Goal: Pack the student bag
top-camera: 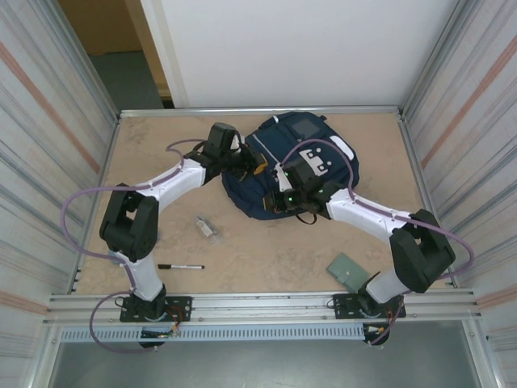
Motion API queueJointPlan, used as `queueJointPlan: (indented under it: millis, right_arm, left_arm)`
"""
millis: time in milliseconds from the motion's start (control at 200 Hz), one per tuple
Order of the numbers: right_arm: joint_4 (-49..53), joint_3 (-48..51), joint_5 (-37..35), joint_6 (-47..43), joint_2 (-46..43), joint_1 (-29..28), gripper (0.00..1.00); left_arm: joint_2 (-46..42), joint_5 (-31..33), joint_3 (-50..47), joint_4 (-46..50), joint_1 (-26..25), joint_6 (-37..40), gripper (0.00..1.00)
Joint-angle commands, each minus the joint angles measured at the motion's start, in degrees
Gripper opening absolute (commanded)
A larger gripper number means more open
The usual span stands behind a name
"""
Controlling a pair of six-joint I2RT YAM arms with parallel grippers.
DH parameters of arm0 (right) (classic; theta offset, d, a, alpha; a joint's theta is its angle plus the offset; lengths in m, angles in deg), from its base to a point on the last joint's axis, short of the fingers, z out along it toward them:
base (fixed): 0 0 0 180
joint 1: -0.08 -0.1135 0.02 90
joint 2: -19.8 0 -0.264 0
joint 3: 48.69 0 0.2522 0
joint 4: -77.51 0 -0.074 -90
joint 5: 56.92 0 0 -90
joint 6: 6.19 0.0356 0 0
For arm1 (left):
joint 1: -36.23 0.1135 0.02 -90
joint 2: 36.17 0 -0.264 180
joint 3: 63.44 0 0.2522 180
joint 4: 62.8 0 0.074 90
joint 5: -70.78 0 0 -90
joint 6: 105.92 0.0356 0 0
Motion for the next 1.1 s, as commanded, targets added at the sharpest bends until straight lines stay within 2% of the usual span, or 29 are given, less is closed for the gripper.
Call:
queueJointPlan:
  millis: [0,75,135,291,331,421,541,641,737,827,972,1097]
  right_arm:
    - [6.8,-3.1,1.6,-11.9,-3.9,1.0,0.18]
    - [14.4,-4.9,4.7,-18.9,-4.5,3.7,0.25]
    - [18.5,-5.8,4.6,-21.2,-5.9,5.7,0.28]
    - [18.4,-2.9,2.7,-21.2,-12.7,10.9,0.33]
    - [17.9,-2.2,2.5,-20.9,-13.6,11.7,0.35]
    - [19.4,-1.9,0.5,-21.0,-14.1,11.8,0.37]
    - [19.0,-0.1,-3.9,-21.7,-15.5,11.4,0.40]
    - [15.5,2.2,-2.3,-26.3,-21.1,10.4,0.43]
    - [10.8,4.9,-5.9,-34.2,-28.2,8.7,0.46]
    - [6.5,7.7,-8.5,-41.5,-34.2,8.3,0.56]
    - [5.4,7.4,-15.5,-42.2,-37.8,9.5,0.61]
    - [6.2,7.3,-15.1,-39.3,-38.8,12.1,0.61]
  left_arm:
    - [-0.4,-3.1,-2.1,-5.3,-0.9,-1.0,0.00]
    - [-0.3,-3.6,-2.8,-5.0,-1.0,0.0,0.00]
    - [-0.3,-4.0,-4.0,-5.5,-0.9,0.1,0.00]
    - [-0.5,-5.0,-4.8,-3.8,-0.2,3.5,0.01]
    - [-0.9,-5.0,-4.7,-2.8,-0.1,4.5,0.05]
    - [-2.2,-5.3,-4.2,-0.1,0.0,7.6,0.21]
    - [-5.3,-3.5,-2.3,8.2,-0.4,14.6,0.31]
    - [-8.9,0.0,-3.1,13.6,-1.9,18.5,0.34]
    - [-11.5,2.7,-4.3,17.7,-4.4,21.3,0.35]
    - [-12.8,7.7,-4.8,21.4,-7.8,22.9,0.35]
    - [-11.8,15.1,-3.9,24.2,-15.0,23.0,0.36]
    - [-9.5,29.1,0.0,30.1,-19.8,21.7,0.40]
